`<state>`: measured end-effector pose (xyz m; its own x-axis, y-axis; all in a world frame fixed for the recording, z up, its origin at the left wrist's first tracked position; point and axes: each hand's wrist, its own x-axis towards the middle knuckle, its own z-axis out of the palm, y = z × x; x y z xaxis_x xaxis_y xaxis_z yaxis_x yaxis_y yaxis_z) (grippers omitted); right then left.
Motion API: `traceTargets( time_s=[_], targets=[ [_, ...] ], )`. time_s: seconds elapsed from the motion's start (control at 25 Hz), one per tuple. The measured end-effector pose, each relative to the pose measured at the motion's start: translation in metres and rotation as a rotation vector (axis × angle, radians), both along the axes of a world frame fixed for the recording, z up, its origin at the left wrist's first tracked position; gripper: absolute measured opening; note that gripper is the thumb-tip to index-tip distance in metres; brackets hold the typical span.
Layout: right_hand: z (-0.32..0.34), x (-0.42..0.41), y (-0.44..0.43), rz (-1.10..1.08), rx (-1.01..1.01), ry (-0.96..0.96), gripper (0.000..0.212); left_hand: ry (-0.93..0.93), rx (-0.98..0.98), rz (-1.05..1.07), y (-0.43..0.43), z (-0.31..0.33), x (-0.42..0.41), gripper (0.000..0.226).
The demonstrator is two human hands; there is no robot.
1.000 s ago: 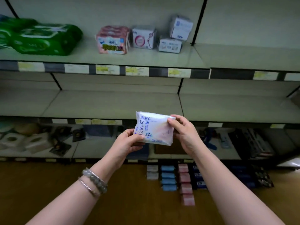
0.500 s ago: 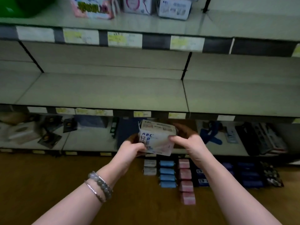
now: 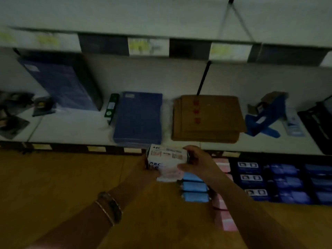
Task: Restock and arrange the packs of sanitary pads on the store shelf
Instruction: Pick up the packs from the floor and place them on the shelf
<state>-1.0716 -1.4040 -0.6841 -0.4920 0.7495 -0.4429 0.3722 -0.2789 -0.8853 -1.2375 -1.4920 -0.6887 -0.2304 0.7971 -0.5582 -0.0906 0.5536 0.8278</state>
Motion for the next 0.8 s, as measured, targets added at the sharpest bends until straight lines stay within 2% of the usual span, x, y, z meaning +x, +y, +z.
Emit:
traceTargets(
  time_s=[0.2,0.32,0.52,0.64,0.8],
  targets=[
    [-0.13,-0.015,0.011,0.115,0.072,-0.093,0.042,0.011,0.01,-0.063,0.001,-0.122,-0.015,0.061],
    [-0.177,-0.016,0.019,0.184,0.123,-0.134,0.044,0.051,0.027,-0.11,0.003,-0.174,-0.02,0.063],
    [-0.219,-0.006,0.022,0.353,0.214,-0.29,0.05,0.11,-0.001,-0.223,-0.005,-0.226,-0.011,0.073],
    [-0.244,0.005,0.004,0.519,0.254,-0.458,0.047,0.102,-0.035,-0.322,-0.017,-0.241,0.005,0.07],
    [-0.277,0.014,-0.018,0.659,0.365,-0.624,0.064,0.102,-0.219,-0.495,-0.028,-0.269,0.013,0.061]
  ],
)
